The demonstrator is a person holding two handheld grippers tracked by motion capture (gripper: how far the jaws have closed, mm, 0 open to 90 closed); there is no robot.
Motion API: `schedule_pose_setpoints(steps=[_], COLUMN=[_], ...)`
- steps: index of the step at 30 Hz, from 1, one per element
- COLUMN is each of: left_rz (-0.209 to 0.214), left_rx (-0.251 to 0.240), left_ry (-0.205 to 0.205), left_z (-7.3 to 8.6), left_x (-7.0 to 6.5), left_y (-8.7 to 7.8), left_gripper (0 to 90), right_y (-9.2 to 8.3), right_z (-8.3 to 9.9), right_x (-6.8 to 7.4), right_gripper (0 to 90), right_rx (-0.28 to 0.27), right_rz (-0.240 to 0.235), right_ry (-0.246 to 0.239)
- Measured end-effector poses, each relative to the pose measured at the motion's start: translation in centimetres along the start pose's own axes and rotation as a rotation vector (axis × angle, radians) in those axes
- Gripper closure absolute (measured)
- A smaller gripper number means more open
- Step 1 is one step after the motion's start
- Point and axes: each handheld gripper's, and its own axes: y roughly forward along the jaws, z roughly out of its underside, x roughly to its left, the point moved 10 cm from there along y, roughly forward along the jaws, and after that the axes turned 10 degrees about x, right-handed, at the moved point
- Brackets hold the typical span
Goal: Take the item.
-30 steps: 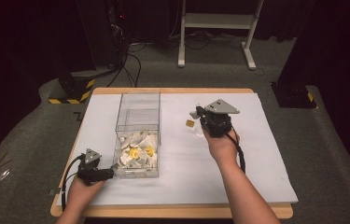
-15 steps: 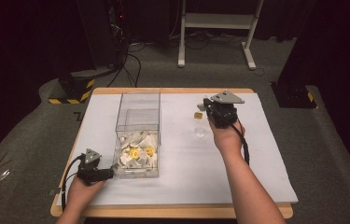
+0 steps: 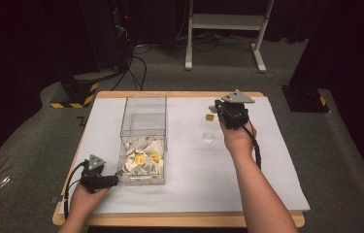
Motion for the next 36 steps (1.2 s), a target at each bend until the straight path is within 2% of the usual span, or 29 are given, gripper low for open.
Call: schedule_pose_setpoints(steps=[10,17,28,32,36], left_rz=[-0.002,-0.001,-0.001,-0.001,-0.001], left_rx=[0.001,0.001,0.001,0.001,0.001], left_ry=[0.004,0.003,0.002,0.001,0.003], left_z=[0.0,0.0,0.0,0.0,0.0], left_x=[0.0,0.0,0.0,0.0,0.0], left_y=[0.0,0.0,0.0,0.0,0.0], left_gripper=[16.8,16.8,16.8,16.8,16.8], right_y=[1.6,2.9,4.0,4.5,4.6], right_z=[1.2,2.4,3.2,3.7,4.1], right_x=[0.0,0.2,0.8,0.9,0.9], right_gripper=[89.2,89.1,89.0,89.0,89.0], right_rx=[0.048,0.091,0.131,0.152,0.151], right_rz=[0.008,0.012,0.012,0.011,0.01], right_ry=[0.007,-0.006,-0.026,-0.018,-0.015])
